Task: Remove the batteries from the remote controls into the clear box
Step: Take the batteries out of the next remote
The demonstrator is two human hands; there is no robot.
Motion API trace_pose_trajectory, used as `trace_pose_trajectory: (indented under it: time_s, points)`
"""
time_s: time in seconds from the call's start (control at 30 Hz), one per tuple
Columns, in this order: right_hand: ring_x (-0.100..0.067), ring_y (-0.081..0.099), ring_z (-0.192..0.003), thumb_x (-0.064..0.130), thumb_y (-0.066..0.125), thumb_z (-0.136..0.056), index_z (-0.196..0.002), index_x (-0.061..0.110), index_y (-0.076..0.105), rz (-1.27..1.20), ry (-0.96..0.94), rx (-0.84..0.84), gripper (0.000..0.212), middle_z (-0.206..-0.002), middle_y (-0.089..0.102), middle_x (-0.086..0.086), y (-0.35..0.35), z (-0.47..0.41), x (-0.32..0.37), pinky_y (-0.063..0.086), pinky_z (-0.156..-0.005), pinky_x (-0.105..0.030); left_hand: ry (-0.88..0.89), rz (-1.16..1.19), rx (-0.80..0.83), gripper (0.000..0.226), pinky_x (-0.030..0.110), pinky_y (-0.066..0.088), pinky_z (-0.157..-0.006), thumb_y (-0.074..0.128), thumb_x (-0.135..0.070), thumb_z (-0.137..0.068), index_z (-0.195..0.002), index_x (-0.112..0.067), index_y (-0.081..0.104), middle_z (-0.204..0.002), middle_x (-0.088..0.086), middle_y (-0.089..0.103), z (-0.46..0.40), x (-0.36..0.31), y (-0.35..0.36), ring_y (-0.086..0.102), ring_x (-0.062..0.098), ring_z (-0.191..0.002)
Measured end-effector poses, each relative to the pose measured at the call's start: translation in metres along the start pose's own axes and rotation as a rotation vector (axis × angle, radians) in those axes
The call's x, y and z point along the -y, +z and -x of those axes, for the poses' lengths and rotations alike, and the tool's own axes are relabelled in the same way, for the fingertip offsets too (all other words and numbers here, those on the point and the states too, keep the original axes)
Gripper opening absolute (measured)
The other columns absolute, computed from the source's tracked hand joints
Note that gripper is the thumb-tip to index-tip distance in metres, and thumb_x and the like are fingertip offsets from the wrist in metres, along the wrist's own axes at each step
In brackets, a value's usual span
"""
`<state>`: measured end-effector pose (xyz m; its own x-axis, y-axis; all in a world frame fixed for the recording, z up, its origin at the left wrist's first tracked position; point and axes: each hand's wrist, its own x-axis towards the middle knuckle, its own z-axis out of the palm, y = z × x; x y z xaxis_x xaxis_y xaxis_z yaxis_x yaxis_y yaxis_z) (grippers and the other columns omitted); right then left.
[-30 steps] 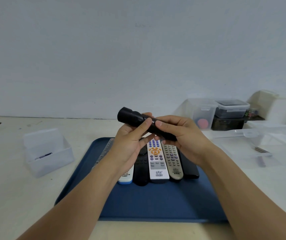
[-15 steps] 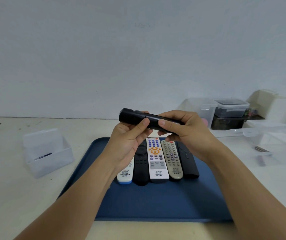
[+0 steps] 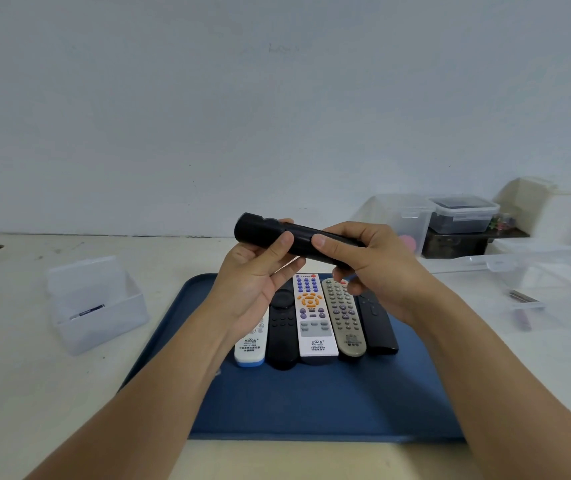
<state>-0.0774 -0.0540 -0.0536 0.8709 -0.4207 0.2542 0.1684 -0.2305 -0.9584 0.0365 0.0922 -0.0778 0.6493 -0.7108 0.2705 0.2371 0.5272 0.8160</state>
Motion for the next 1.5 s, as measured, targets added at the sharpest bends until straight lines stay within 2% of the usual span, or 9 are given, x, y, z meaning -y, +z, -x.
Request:
trace_pose_trajectory:
  time_s: [0.2, 0.33, 0.63, 0.87, 0.97, 1.13, 1.23, 1.33, 1.5]
  points:
    - [-0.012, 0.059, -0.046, 0.044, 0.075, -0.084, -0.087, 0.024, 0.077, 0.118, -0.005, -0.067, 0.020, -0.071, 0.071, 0.009, -0.001, 0.000, 0.002, 0.038, -0.038, -0.018, 0.009, -0.020, -0.016, 0.015, 0.027, 0.058, -0.082, 0.074, -0.015, -0.080, -0.094, -0.019, 0.081, -0.108, 0.005, 0.077, -0.002, -0.004, -0.005, 0.072, 0.020, -0.108]
    - [-0.013, 0.061, -0.048, 0.047, 0.073, -0.086, -0.084, 0.027, 0.077, 0.132, -0.017, -0.083, 0.020, -0.071, 0.071, 0.009, -0.001, -0.001, -0.001, 0.040, -0.038, -0.019, -0.024, 0.011, 0.015, 0.021, 0.031, 0.058, -0.089, 0.073, -0.014, -0.082, -0.104, -0.014, 0.076, -0.122, 0.014, 0.073, -0.002, 0.001, -0.004, 0.068, 0.026, -0.118]
    - [-0.020, 0.069, -0.053, 0.045, 0.074, -0.086, -0.086, 0.020, 0.075, 0.257, -0.096, -0.107, 0.025, -0.075, 0.071, -0.008, 0.005, -0.002, -0.006, 0.050, -0.041, -0.024, -0.072, 0.065, -0.020, 0.016, 0.037, 0.061, -0.085, 0.072, -0.019, -0.086, -0.099, -0.017, 0.082, -0.121, 0.016, 0.073, 0.000, 0.005, -0.002, 0.069, 0.030, -0.116]
    - [-0.012, 0.064, -0.055, 0.051, 0.078, -0.078, -0.078, 0.010, 0.076, 0.110, 0.023, -0.102, 0.040, -0.062, 0.070, -0.007, 0.010, -0.002, -0.007, 0.050, -0.049, -0.021, -0.030, 0.027, 0.005, 0.035, 0.034, 0.059, -0.091, 0.072, -0.016, -0.086, -0.120, -0.010, 0.068, -0.124, 0.016, 0.072, 0.000, 0.007, -0.003, 0.068, 0.028, -0.119]
    - [-0.016, 0.058, -0.054, 0.051, 0.083, -0.073, -0.064, 0.007, 0.067, 0.006, 0.064, -0.083, 0.047, -0.059, 0.066, -0.009, 0.012, -0.001, -0.007, 0.048, -0.049, -0.022, 0.011, -0.011, -0.009, 0.036, 0.029, 0.058, -0.088, 0.073, -0.012, -0.081, -0.117, -0.011, 0.068, -0.115, 0.013, 0.076, -0.001, 0.008, -0.001, 0.070, 0.025, -0.115]
    - [-0.012, 0.045, -0.037, 0.049, 0.077, -0.080, -0.051, 0.014, 0.050, 0.064, -0.079, -0.190, 0.053, -0.052, 0.060, -0.019, 0.028, -0.002, -0.009, 0.037, -0.041, -0.018, 0.009, 0.006, 0.035, 0.033, 0.031, 0.058, -0.089, 0.073, -0.021, -0.084, -0.116, -0.013, 0.069, -0.115, 0.014, 0.075, -0.002, 0.004, -0.001, 0.070, 0.025, -0.114]
    - [-0.011, 0.041, -0.035, 0.048, 0.078, -0.080, -0.050, 0.011, 0.048, 0.097, -0.063, -0.172, 0.057, -0.047, 0.055, -0.011, 0.033, -0.002, -0.010, 0.035, -0.040, -0.019, 0.052, 0.127, -0.119, 0.035, 0.033, 0.060, -0.078, 0.071, -0.032, -0.085, -0.114, -0.014, 0.068, -0.107, 0.012, 0.076, -0.010, -0.008, -0.004, 0.074, 0.024, -0.100]
    - [-0.015, 0.040, -0.039, 0.045, 0.083, -0.075, -0.049, 0.008, 0.042, 0.156, -0.040, -0.177, 0.061, -0.045, 0.040, -0.005, 0.031, -0.001, -0.012, 0.034, -0.042, -0.020, 0.118, 0.202, -0.273, 0.015, 0.033, 0.060, -0.070, 0.065, -0.020, -0.095, -0.109, -0.016, 0.066, -0.088, 0.009, 0.074, -0.015, -0.016, -0.016, 0.074, 0.021, -0.079]
    - [-0.015, 0.030, -0.045, 0.045, 0.084, -0.072, -0.048, 0.014, 0.032, 0.203, -0.092, -0.261, 0.065, -0.046, 0.026, -0.001, 0.030, 0.000, -0.011, 0.029, -0.046, -0.022, 0.116, -0.045, -0.193, 0.032, 0.032, 0.060, -0.069, 0.046, -0.020, -0.107, -0.093, -0.017, 0.074, -0.085, 0.009, 0.073, -0.008, -0.005, -0.013, 0.073, 0.021, -0.083]
